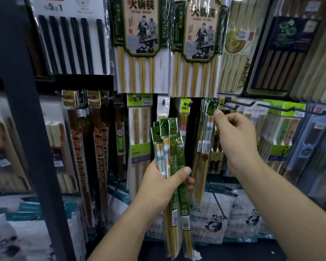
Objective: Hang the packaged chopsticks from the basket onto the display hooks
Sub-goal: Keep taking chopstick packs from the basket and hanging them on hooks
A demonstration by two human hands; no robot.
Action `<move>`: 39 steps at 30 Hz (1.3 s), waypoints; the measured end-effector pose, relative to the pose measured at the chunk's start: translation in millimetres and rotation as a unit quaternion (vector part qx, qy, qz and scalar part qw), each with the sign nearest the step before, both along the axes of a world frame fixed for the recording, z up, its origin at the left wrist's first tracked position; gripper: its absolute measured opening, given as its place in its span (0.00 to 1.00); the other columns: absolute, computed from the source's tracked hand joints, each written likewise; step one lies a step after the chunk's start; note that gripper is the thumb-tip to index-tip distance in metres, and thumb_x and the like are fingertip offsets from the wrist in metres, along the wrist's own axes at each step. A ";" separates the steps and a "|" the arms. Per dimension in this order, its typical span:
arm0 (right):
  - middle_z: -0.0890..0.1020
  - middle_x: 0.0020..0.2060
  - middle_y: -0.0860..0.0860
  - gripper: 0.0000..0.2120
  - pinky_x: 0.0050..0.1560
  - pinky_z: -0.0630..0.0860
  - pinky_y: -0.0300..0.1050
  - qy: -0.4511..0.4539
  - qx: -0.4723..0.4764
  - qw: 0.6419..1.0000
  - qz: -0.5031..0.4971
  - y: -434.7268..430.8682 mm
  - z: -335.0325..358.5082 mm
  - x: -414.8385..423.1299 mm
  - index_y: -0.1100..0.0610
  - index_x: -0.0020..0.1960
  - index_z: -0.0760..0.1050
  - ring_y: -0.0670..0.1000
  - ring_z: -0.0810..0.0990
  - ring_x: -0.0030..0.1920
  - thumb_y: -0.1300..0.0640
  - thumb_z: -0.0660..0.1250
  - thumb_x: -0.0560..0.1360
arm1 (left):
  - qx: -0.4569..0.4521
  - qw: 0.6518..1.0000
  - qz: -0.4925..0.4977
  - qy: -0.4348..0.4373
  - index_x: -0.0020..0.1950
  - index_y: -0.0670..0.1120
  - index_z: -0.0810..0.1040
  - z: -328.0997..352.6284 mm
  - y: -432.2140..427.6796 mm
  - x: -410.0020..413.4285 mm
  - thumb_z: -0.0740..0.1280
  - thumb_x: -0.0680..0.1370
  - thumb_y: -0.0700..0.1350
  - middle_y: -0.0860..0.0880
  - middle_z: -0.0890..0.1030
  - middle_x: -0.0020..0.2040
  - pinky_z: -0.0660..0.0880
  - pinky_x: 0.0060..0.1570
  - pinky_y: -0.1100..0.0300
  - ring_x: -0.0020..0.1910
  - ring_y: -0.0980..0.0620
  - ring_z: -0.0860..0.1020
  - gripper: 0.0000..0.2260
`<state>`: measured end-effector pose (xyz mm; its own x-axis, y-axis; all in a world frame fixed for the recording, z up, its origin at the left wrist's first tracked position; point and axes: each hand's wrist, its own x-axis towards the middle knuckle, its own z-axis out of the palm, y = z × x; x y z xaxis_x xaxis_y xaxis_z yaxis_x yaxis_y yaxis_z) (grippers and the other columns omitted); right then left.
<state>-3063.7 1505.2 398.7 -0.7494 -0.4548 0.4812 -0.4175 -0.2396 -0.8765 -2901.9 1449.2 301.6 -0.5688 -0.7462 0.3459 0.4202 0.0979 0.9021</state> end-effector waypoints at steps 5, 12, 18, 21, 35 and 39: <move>0.75 0.27 0.45 0.13 0.32 0.72 0.40 0.083 0.037 0.992 0.088 12.8 -10.7 17.4 0.51 0.38 0.76 0.40 0.72 0.28 0.47 0.69 0.79 | -0.020 1.000 -0.004 -0.013 0.45 0.57 0.84 1.6 1.0 -1.5 0.76 0.74 0.42 0.47 0.86 0.41 0.83 0.41 0.52 0.41 0.45 0.86 0.08; 0.81 0.34 0.51 0.08 0.37 0.76 0.35 0.128 0.097 0.972 0.171 14.7 -17.8 31.5 0.53 0.42 0.82 0.42 0.77 0.35 0.53 0.71 0.79 | -0.025 1.000 -0.005 -0.014 0.52 0.55 0.83 -0.9 0.7 -4.0 0.79 0.71 0.47 0.44 0.87 0.48 0.84 0.48 0.41 0.46 0.42 0.87 0.11; 0.80 0.29 0.42 0.09 0.33 0.73 0.32 0.101 0.062 0.984 0.130 13.5 -14.5 24.1 0.50 0.42 0.81 0.39 0.76 0.31 0.54 0.69 0.80 | -0.043 0.998 0.042 -0.035 0.46 0.55 0.82 1.1 -2.4 -2.7 0.79 0.70 0.51 0.53 0.86 0.45 0.82 0.46 0.59 0.48 0.54 0.85 0.09; 0.78 0.29 0.45 0.10 0.36 0.74 0.40 0.072 0.031 0.993 0.093 14.1 -3.4 14.7 0.50 0.43 0.81 0.42 0.75 0.31 0.52 0.66 0.82 | 0.014 1.000 0.024 -0.012 0.51 0.43 0.78 -0.4 -3.1 -3.3 0.74 0.78 0.38 0.48 0.87 0.43 0.83 0.40 0.58 0.45 0.50 0.86 0.06; 0.73 0.33 0.55 0.16 0.38 0.68 0.44 0.069 0.011 0.998 0.008 0.4 23.1 0.4 0.64 0.45 0.78 0.51 0.69 0.33 0.52 0.63 0.83 | 0.052 0.999 0.013 -0.008 0.53 0.38 0.77 2.6 1.1 -2.2 0.69 0.80 0.33 0.44 0.82 0.38 0.81 0.36 0.56 0.38 0.49 0.83 0.03; 0.73 0.32 0.54 0.17 0.41 0.71 0.46 0.072 0.006 0.997 -0.003 -0.7 24.9 1.3 0.64 0.44 0.77 0.51 0.69 0.35 0.51 0.63 0.83 | 0.048 0.999 0.013 -0.010 0.52 0.38 0.78 2.3 0.8 -1.5 0.69 0.80 0.33 0.44 0.82 0.39 0.81 0.37 0.56 0.38 0.49 0.83 0.03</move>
<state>-3062.4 1504.5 423.6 -0.6757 -0.4562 0.5790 -0.5407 -0.2272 -0.8100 -2903.4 1450.0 303.9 -0.5542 -0.7903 0.2612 0.4012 0.0213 0.9157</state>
